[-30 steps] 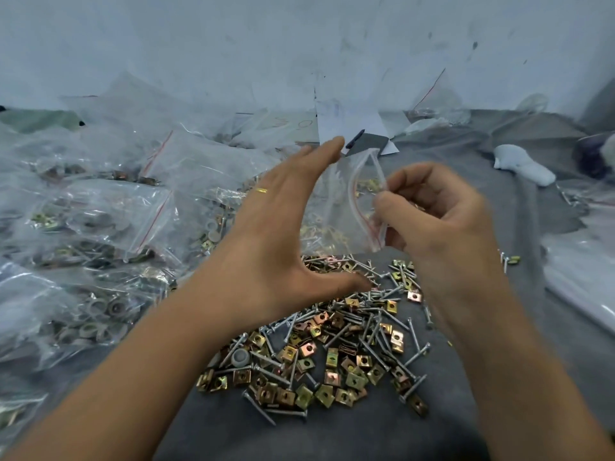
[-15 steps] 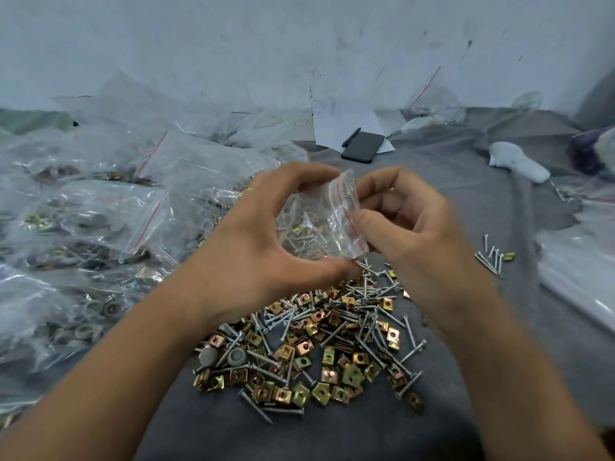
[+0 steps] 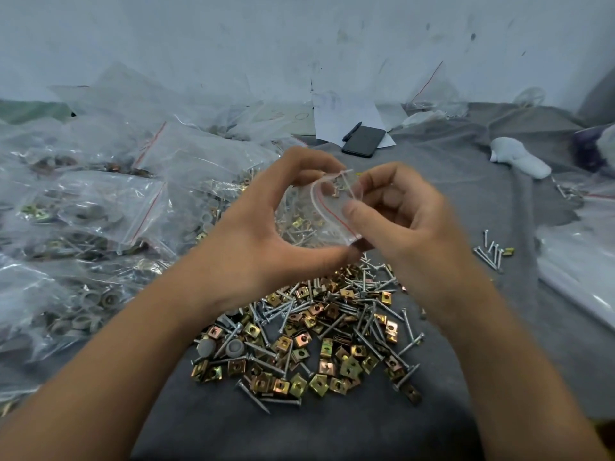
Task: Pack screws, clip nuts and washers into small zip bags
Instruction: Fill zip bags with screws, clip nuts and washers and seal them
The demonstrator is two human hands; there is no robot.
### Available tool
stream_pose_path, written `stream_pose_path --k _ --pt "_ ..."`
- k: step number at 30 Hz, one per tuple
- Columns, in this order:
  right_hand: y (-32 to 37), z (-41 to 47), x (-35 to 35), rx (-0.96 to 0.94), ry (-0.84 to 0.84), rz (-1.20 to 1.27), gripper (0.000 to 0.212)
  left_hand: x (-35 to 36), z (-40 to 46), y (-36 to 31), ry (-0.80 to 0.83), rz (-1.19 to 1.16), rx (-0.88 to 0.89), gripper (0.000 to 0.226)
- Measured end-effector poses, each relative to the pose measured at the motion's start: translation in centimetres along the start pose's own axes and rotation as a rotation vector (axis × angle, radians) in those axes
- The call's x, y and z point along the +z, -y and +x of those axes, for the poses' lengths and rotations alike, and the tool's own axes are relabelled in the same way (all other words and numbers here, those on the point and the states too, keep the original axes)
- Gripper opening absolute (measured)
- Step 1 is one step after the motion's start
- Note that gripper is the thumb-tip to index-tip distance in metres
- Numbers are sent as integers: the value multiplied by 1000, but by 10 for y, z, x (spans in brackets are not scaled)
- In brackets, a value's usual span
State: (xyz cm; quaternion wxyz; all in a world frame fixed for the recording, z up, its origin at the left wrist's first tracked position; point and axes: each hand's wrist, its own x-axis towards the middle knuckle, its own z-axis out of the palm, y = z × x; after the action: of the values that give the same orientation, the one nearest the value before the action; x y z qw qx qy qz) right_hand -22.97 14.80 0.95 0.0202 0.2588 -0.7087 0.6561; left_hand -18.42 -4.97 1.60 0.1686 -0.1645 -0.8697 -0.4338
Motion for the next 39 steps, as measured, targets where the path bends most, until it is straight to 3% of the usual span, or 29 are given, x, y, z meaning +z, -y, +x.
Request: stream_pose_path --k 6,16,21,25,28,32,39 --pt "1 1 -12 42 0 -67 11 -4 -2 5 12 98 13 67" --pt "0 -4 -24 149 187 -9 37 4 -5 3 101 201 -13 63" --pt "5 -7 -22 177 159 11 14 0 -6 6 99 247 -4 61" --pt "4 -6 -10 210 86 -87 21 4 -5 4 105 277 -1 66" --pt "1 -4 -3 228 12 -198 26 13 -2 1 145 339 20 83" --pt "0 -1 -3 253 -1 -78 24 19 1 -2 138 417 21 101" --pt "2 -3 1 328 15 66 22 23 1 -1 70 531 105 94"
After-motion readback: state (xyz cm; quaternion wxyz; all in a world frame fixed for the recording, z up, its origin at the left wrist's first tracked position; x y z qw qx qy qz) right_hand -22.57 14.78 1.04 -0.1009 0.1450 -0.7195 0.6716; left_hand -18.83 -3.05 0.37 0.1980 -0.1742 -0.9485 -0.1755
